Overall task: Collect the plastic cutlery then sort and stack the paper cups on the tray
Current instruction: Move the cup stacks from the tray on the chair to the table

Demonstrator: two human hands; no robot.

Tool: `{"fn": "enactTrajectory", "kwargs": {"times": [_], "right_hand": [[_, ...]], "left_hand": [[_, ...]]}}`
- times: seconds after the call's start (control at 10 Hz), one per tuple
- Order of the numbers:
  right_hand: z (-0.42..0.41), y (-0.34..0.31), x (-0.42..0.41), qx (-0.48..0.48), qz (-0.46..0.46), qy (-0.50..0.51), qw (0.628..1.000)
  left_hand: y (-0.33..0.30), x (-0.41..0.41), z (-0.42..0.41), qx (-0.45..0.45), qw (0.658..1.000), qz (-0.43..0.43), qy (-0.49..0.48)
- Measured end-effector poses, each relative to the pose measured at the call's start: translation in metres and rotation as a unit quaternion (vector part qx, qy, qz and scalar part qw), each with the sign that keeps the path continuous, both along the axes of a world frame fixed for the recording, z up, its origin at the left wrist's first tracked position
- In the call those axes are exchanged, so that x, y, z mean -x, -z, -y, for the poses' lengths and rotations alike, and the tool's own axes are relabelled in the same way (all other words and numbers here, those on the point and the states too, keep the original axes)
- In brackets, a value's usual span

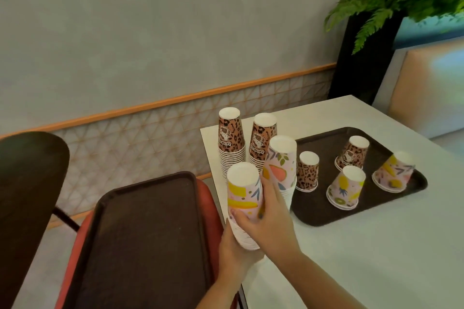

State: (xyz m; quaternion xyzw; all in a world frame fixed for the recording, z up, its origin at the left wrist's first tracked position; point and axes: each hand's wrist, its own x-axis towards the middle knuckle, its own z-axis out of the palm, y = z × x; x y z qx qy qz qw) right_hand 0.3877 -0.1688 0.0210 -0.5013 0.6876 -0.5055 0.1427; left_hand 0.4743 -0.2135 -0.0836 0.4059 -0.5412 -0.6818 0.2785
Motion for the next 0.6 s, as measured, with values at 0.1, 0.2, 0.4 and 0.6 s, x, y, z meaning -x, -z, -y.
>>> {"fn": "enactTrajectory", "kwargs": {"times": [0.1, 0.2, 0.4, 0.6], "right_hand": [[-0.093, -0.008, -0.007, 0.026, 0.015, 0.059, 0.998], [-0.097, -0.015, 0.002, 0.041, 0.042, 0.066, 0.996], [-0.106, -0.026, 0.022, 0.057, 0.073, 0.057, 0.994], [-0.148, -0.043, 0.093, 0.037, 0.113, 0.026, 0.993]], "left_hand": [[-0.014, -0.009, -0.078, -0.029, 0.988, -0.062, 0.142], [-0.029, -0.008, -0.086, 0.018, 0.993, -0.034, 0.112], [-0.032, 0.002, -0.091, 0.181, 0.978, 0.079, 0.069], [-0.038, 0.063, -0.127, 0.139, 0.984, 0.106, 0.046]]}}
